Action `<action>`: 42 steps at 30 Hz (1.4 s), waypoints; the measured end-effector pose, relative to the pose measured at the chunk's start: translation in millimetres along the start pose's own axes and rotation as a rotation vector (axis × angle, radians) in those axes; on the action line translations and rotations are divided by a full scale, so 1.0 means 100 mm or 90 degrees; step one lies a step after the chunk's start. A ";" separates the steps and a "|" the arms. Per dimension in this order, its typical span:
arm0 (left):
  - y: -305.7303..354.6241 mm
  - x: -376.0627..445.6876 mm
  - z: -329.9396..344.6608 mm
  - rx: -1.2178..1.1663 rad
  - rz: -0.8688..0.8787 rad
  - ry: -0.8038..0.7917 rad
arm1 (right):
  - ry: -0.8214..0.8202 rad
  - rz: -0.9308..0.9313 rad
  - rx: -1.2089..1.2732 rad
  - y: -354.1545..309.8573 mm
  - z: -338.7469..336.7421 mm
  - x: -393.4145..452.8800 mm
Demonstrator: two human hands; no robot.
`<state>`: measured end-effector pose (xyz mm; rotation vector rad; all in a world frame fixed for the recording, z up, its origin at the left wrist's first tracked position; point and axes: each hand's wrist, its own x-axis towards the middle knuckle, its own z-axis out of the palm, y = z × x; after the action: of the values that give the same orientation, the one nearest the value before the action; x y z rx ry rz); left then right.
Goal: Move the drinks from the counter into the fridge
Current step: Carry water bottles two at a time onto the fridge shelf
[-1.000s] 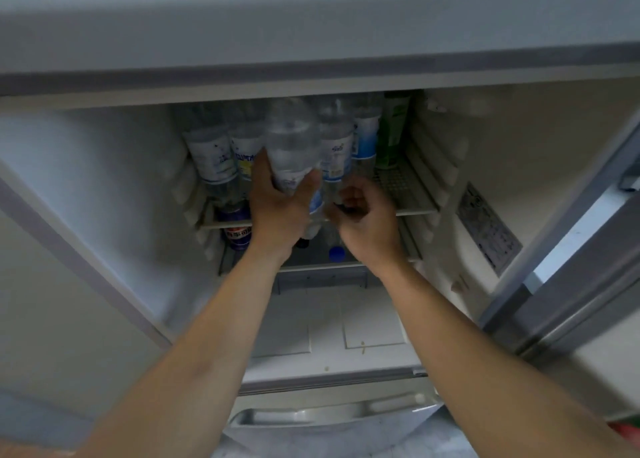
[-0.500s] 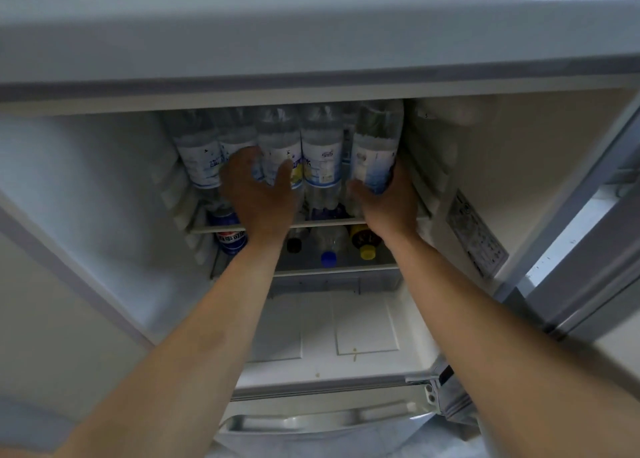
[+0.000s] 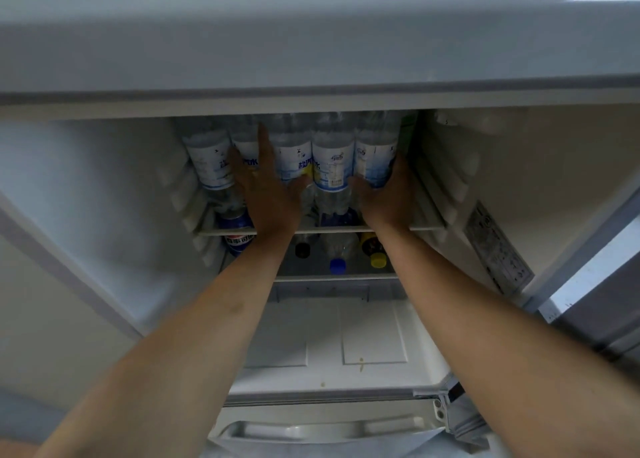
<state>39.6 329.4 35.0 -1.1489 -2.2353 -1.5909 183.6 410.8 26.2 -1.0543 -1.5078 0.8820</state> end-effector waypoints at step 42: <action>-0.34 -0.31 -0.44 -0.154 -0.100 -0.005 | -0.031 -0.018 0.103 -0.25 0.12 -0.80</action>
<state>26.0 271.9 11.5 -1.0564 -2.2335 -1.9665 172.6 326.6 20.1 -0.8968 -1.4618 0.9986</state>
